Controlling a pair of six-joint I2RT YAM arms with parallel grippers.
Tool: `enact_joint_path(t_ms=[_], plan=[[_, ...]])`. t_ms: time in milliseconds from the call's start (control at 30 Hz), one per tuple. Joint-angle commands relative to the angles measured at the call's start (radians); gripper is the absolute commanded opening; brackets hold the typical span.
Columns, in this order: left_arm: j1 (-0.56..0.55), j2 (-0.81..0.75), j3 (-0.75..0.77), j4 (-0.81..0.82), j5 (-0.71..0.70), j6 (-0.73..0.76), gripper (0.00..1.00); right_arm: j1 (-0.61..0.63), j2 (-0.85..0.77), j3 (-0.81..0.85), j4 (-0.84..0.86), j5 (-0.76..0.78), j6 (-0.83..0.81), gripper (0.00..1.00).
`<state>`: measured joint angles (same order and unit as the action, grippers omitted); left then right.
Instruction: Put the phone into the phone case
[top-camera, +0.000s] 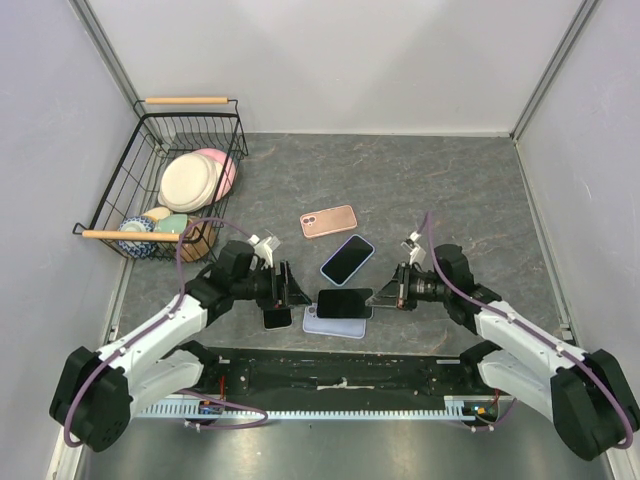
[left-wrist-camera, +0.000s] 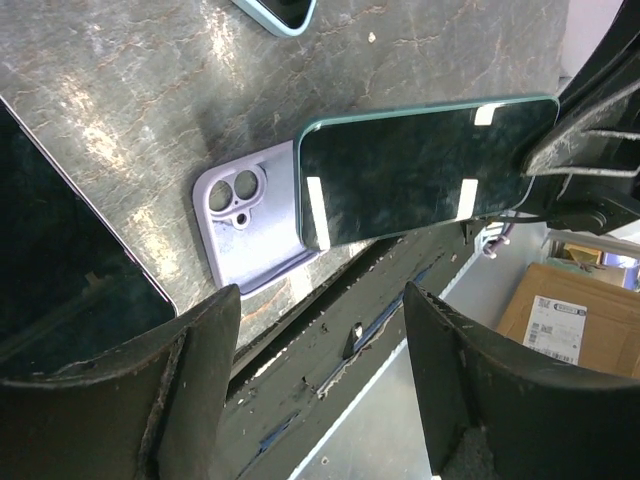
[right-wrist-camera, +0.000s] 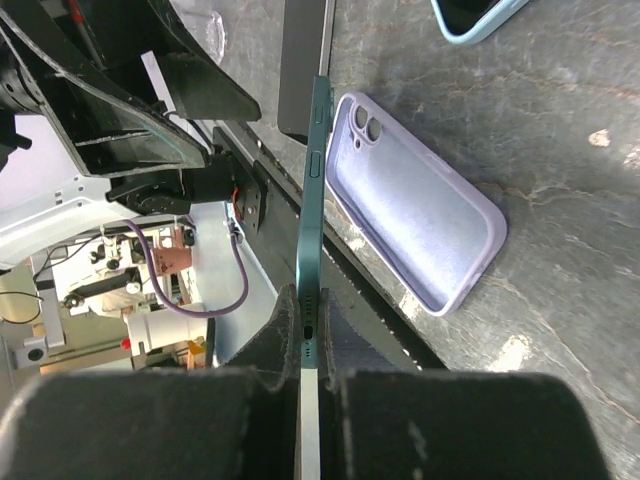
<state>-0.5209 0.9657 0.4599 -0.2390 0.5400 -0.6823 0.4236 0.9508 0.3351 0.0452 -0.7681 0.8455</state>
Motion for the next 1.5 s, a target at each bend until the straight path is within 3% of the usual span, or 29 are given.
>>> enact_joint_path(t_ms=[0,800,1467], plan=[[0.005,0.024,0.042,0.001,-0.015,0.052,0.73,0.053,0.04,-0.002,0.172,0.03,0.076,0.0],[0.005,0.103,0.033,0.036,-0.018,0.055,0.72,0.152,0.14,-0.096,0.318,0.07,0.164,0.0],[0.004,0.18,0.039,0.069,-0.043,0.056,0.7,0.159,0.305,-0.114,0.312,0.107,0.153,0.0]])
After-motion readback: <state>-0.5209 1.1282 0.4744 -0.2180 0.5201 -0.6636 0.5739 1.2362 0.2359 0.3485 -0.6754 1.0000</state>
